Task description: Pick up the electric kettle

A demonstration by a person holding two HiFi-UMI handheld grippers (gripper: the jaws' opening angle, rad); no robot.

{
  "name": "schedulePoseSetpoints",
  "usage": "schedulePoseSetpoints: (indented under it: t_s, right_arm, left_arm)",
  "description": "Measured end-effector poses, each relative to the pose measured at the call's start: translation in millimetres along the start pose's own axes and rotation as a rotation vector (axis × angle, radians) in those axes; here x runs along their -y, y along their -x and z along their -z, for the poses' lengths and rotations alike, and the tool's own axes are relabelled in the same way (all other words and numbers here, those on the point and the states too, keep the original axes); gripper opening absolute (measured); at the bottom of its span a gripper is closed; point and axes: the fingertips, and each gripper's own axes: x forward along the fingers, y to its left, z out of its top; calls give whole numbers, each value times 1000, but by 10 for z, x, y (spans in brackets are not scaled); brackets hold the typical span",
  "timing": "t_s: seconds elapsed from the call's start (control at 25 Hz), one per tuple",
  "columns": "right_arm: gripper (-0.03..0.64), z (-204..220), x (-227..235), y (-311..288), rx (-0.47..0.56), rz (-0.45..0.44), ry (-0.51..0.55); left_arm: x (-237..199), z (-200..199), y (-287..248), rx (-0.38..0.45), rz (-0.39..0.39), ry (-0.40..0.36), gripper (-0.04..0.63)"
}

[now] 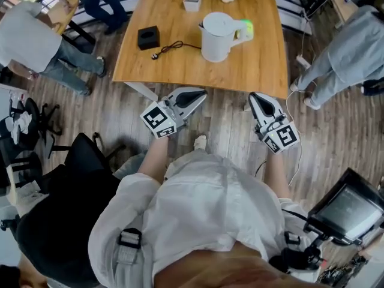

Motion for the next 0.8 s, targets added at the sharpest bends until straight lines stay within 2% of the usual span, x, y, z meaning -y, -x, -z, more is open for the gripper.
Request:
schedulePoseSetpoints:
  t_s: [0.52,0.8]
  right_arm:
    - [11,49,364,-765,-23,24,-5]
    - [11,84,489,-920,-35,45,-13]
  left_arm:
    - [-879,-43,-4,-5,30,14,11]
    - [-1084,-16,-67,-25,62,22,11]
